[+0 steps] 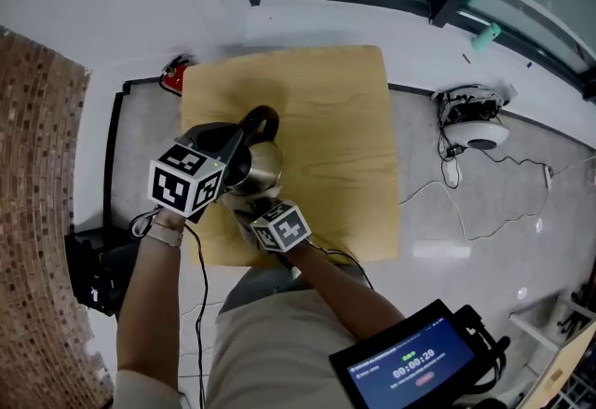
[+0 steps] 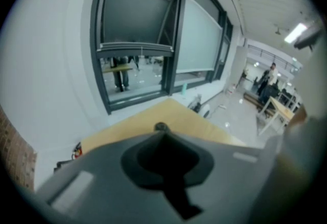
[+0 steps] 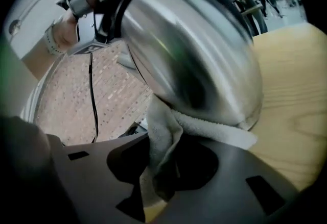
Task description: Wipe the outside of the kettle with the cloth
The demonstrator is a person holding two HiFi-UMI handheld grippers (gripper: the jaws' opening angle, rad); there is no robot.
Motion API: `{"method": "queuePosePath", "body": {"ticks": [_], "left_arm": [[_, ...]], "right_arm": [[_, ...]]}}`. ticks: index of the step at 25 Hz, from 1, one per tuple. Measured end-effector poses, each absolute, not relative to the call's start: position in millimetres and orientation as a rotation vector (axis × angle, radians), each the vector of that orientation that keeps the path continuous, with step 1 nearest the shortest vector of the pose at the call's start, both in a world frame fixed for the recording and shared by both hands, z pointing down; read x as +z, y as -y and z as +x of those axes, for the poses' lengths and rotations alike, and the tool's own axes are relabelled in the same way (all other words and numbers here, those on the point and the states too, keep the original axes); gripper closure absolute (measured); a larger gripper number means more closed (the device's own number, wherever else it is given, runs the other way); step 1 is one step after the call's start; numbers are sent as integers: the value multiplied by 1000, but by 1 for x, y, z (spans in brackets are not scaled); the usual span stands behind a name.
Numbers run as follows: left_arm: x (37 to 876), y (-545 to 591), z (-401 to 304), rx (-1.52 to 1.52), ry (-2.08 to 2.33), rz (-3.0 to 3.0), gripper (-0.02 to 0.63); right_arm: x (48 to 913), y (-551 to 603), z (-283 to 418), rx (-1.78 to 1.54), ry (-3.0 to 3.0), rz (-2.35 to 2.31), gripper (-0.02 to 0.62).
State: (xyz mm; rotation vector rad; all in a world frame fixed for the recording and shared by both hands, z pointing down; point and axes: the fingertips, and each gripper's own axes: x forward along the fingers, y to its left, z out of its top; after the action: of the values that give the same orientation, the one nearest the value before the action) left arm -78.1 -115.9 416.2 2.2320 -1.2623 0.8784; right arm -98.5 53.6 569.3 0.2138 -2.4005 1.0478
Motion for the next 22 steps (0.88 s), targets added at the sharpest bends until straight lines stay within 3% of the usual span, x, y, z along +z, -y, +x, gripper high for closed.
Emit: {"method": "queuePosePath", "body": {"ticks": [9,16,22], "left_arm": [[423,121,-82,914,1260,2263,607],[420,118,-79,917,1281,2267,607],[415,113,-81,913,1300,2269,606]], "right_arm": [[583,44,-1,1169,2350,722,471],[501,147,-37,1032,2593,690,472],[559,100,-17,1280,2418,739,474]]}}
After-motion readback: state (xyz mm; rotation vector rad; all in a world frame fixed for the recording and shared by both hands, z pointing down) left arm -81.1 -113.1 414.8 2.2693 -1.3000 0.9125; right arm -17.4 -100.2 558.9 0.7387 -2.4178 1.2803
